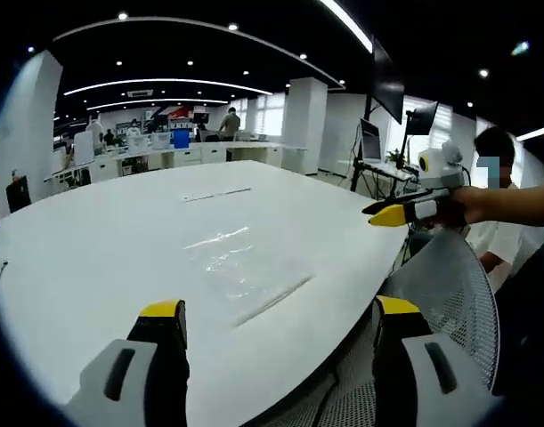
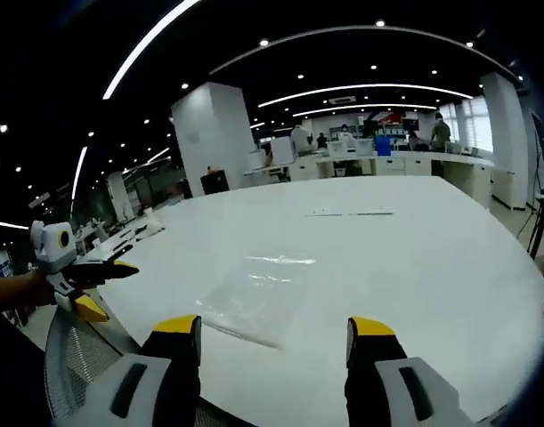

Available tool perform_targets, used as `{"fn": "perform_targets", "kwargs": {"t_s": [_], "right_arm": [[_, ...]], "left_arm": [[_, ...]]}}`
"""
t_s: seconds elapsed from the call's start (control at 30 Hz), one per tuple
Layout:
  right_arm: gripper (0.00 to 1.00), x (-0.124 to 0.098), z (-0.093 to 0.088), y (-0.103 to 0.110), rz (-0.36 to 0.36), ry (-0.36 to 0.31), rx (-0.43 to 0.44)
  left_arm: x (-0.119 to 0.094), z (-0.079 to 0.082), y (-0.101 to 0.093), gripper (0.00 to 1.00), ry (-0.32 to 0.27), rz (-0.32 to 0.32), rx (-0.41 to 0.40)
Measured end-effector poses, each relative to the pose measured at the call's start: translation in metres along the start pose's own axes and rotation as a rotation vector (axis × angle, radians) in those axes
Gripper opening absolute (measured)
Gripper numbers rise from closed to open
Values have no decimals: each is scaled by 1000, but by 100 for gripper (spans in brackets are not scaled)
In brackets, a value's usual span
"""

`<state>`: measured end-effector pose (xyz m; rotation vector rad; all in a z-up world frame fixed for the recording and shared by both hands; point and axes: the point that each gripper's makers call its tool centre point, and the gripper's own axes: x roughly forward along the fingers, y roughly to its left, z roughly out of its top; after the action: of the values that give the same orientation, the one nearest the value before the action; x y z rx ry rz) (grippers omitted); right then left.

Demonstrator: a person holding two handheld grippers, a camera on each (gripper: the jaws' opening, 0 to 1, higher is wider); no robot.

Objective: Open the resealable bag by pulling the two sides of the seal apart until the entire bag opening is separated and visibly accessible.

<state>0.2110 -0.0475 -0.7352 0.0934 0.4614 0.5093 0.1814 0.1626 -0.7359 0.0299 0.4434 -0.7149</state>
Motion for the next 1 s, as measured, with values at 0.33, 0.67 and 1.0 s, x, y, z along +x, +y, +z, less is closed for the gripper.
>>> {"fn": "perform_targets", "kwargs": {"t_s": [0.33,0.67,1.0], "right_arm": [[79,-3,-2,1,-24,-9,-24],[76,-3,-9,1,-21,24,-15],[74,-3,-11,6,0,36,-16]], "left_arm": [[-3,4,8,99,-35,32,-25],[-1,-1,1,99,-10,6,-1],[-2,-7,5,96,11,21,-4]]}}
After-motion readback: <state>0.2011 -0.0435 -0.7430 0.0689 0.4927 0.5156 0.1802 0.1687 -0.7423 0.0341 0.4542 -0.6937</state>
